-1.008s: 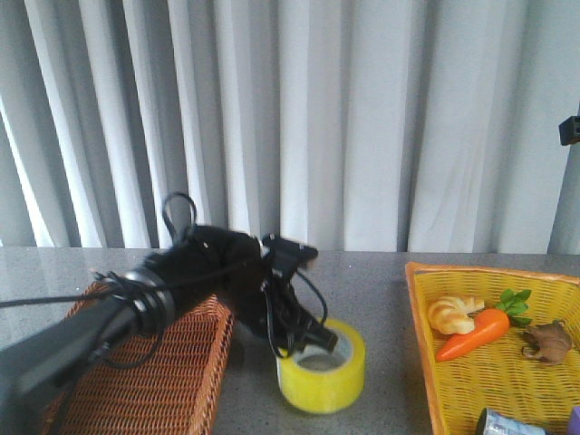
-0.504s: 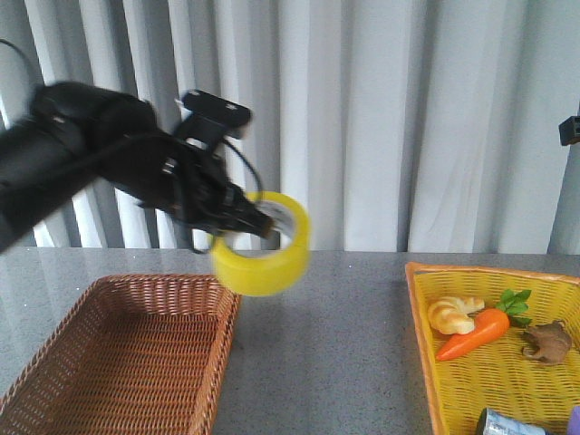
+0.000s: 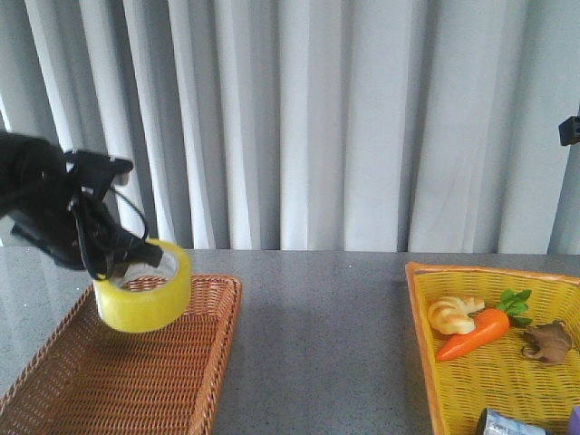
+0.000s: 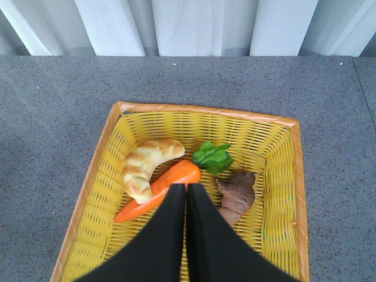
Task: Transfer tape with both arms
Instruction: 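Lift the tape with the left gripper and lower it into the brown basket, then release the tape and raise the left gripper out of the basket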
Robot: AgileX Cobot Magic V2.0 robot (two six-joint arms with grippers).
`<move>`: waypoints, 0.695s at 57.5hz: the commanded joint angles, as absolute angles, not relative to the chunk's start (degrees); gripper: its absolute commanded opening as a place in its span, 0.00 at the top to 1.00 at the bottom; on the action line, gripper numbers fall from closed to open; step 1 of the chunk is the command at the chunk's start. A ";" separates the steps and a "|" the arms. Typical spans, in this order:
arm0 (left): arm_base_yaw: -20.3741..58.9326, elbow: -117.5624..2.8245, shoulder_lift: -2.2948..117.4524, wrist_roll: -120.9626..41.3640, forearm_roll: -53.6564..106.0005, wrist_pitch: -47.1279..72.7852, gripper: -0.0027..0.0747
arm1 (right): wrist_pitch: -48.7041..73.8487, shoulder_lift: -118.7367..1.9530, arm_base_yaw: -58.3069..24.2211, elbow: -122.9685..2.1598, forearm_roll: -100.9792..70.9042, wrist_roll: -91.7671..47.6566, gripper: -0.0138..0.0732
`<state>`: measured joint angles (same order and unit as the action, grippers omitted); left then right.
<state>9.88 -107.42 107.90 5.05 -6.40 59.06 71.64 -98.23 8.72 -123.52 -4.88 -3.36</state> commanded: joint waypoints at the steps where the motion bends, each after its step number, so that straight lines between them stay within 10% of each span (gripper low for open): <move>1: 9.12 -106.09 106.60 6.96 -5.73 53.21 0.96 | 68.34 -95.69 9.02 -124.77 -5.03 -3.54 0.85; 23: 9.12 -105.09 115.32 8.43 -5.70 53.15 0.85 | 68.34 -95.69 9.02 -124.77 -5.03 -3.54 0.85; 40: 9.12 -105.09 117.45 8.43 -5.70 54.80 0.48 | 68.34 -95.69 9.02 -124.77 -5.03 -3.54 0.85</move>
